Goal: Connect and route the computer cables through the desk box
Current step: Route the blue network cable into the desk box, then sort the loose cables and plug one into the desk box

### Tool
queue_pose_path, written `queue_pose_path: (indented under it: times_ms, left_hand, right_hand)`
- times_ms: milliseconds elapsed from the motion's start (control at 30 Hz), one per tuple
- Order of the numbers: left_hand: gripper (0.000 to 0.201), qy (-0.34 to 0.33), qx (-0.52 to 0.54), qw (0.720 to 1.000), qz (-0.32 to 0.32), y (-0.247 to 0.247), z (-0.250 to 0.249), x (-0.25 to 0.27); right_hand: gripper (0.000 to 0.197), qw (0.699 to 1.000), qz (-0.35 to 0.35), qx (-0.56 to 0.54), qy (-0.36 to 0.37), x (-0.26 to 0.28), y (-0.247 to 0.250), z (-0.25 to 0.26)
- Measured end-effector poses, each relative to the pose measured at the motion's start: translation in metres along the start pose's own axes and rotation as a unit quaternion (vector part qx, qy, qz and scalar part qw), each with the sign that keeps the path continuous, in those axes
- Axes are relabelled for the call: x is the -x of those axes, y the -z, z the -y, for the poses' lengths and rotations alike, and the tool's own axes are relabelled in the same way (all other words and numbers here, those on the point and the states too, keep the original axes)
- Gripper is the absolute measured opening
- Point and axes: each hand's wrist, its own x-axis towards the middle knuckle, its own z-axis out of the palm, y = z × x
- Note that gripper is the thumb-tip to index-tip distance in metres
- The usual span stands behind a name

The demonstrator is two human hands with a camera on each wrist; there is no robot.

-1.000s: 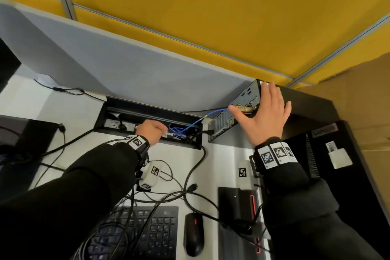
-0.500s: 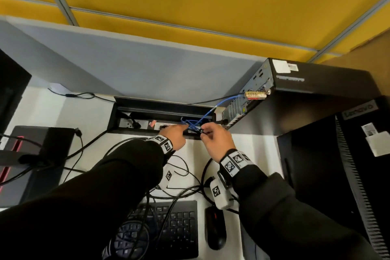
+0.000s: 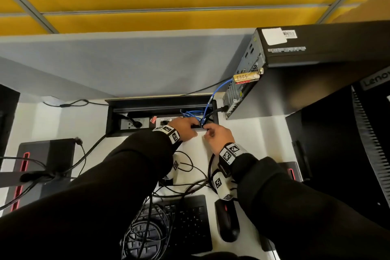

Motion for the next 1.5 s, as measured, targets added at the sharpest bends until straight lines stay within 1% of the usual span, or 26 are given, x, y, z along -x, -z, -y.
queue_pose_path:
  times_ms: [133, 267, 367, 433, 500, 600, 667, 700, 767, 833, 867, 933, 1033, 1100, 1233, 1300, 1400, 1500]
  left_hand:
    - [0.052, 0.015, -0.012, 1.0, 0.014, -0.002, -0.003, -0.002]
    - [0.045, 0.025, -0.009, 1.0, 0.017, 0.004, -0.009, -0.004]
    - [0.049, 0.033, 0.002, 0.999, 0.015, 0.003, -0.016, 0.0]
    - [0.048, 0.036, 0.072, 0.997, -0.021, 0.002, -0.015, 0.005]
    - [0.052, 0.032, 0.159, 0.986, -0.049, 0.003, -0.01, 0.011]
    - [0.071, 0.005, 0.229, 0.972, -0.058, 0.006, 0.002, 0.023]
    - [0.073, 0.0, 0.26, 0.961, -0.097, 0.009, 0.009, 0.031]
    - [0.072, 0.001, 0.282, 0.951, -0.126, 0.011, 0.012, 0.037]
    - [0.063, 0.013, 0.348, 0.92, -0.18, 0.014, 0.019, 0.052]
    - [0.049, 0.024, 0.399, 0.891, -0.217, 0.014, 0.028, 0.071]
    - [0.041, 0.026, 0.413, 0.882, -0.228, 0.014, 0.032, 0.084]
    - [0.028, 0.027, 0.432, 0.872, -0.228, 0.012, 0.038, 0.115]
    - [0.017, 0.034, 0.449, 0.866, -0.217, 0.006, 0.051, 0.163]
    - [0.014, 0.054, 0.436, 0.872, -0.216, -0.004, 0.062, 0.19]
    - [0.005, 0.104, 0.415, 0.884, -0.187, -0.032, 0.079, 0.22]
    - [0.013, 0.123, 0.402, 0.893, -0.162, -0.044, 0.08, 0.225]
    - [0.027, 0.138, 0.334, 0.921, -0.144, -0.057, 0.075, 0.229]
    - [0.034, 0.137, 0.279, 0.938, -0.151, -0.072, 0.07, 0.232]
  right_hand:
    - [0.035, 1.0, 0.009, 0.014, 0.004, -0.001, 0.001, -0.003]
    - [0.039, 1.0, 0.014, 0.017, 0.003, 0.001, 0.001, -0.001]
    - [0.042, 1.0, 0.017, 0.018, 0.004, 0.003, 0.002, -0.002]
    - [0.04, 1.0, 0.018, 0.017, 0.005, 0.005, 0.003, -0.004]
    - [0.034, 1.0, 0.01, 0.011, 0.005, 0.006, 0.004, -0.007]
    - [0.027, 1.0, 0.004, -0.012, -0.002, 0.011, 0.007, -0.006]
    - [0.025, 1.0, 0.002, -0.024, 0.001, 0.014, 0.011, -0.003]
    - [0.025, 1.0, 0.001, -0.028, 0.005, 0.017, 0.013, 0.0]
    - [0.024, 0.999, 0.005, -0.038, 0.009, 0.023, 0.015, 0.005]
    - [0.019, 0.999, 0.031, -0.023, 0.019, 0.032, 0.015, 0.009]
    - [0.017, 0.998, 0.058, 0.001, 0.03, 0.037, 0.014, 0.011]
    - [0.015, 0.989, 0.123, 0.061, 0.053, 0.049, 0.007, 0.013]
    - [0.016, 0.975, 0.183, 0.106, 0.065, 0.07, -0.011, 0.012]
    - [0.017, 0.972, 0.195, 0.113, 0.067, 0.082, -0.023, 0.009]
    - [0.016, 0.97, 0.176, 0.153, 0.063, 0.097, -0.035, 0.012]
    - [0.015, 0.967, 0.176, 0.171, 0.061, 0.102, -0.039, 0.019]
    - [0.019, 0.971, 0.167, 0.16, 0.062, 0.105, -0.052, 0.033]
    - [0.037, 0.98, 0.149, 0.125, 0.045, 0.108, -0.073, 0.048]
